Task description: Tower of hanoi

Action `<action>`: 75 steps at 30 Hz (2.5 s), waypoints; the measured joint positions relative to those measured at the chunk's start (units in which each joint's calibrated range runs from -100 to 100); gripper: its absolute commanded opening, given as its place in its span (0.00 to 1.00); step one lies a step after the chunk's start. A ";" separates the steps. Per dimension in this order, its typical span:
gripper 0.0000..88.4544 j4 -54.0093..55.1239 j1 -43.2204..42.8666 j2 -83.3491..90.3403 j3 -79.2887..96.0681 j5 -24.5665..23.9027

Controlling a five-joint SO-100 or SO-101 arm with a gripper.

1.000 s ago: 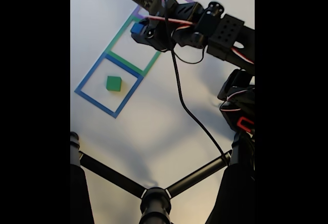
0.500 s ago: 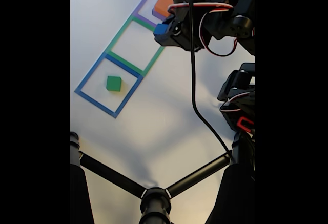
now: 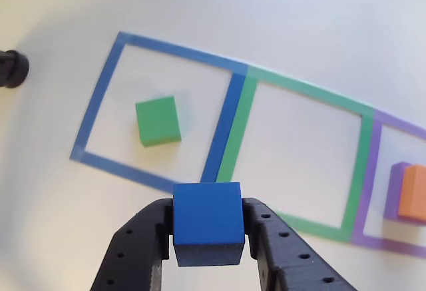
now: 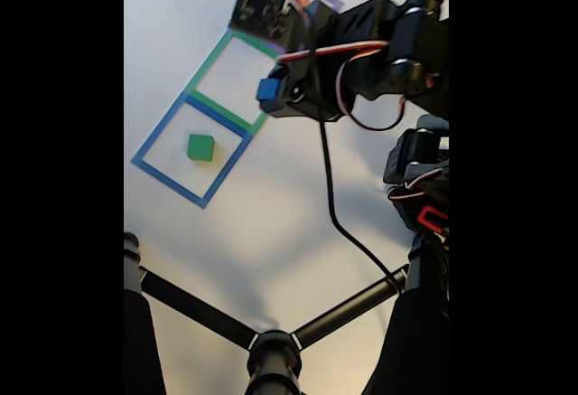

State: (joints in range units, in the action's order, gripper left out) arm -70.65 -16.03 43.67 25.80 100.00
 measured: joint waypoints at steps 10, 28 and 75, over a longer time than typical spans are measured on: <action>0.05 41.15 -2.20 -1.09 29.92 -0.38; 0.05 93.78 -5.59 -19.34 53.05 -0.38; 0.11 109.01 -7.69 -45.40 43.68 -0.38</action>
State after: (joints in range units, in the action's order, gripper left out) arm 38.36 -23.71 -1.72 69.48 99.62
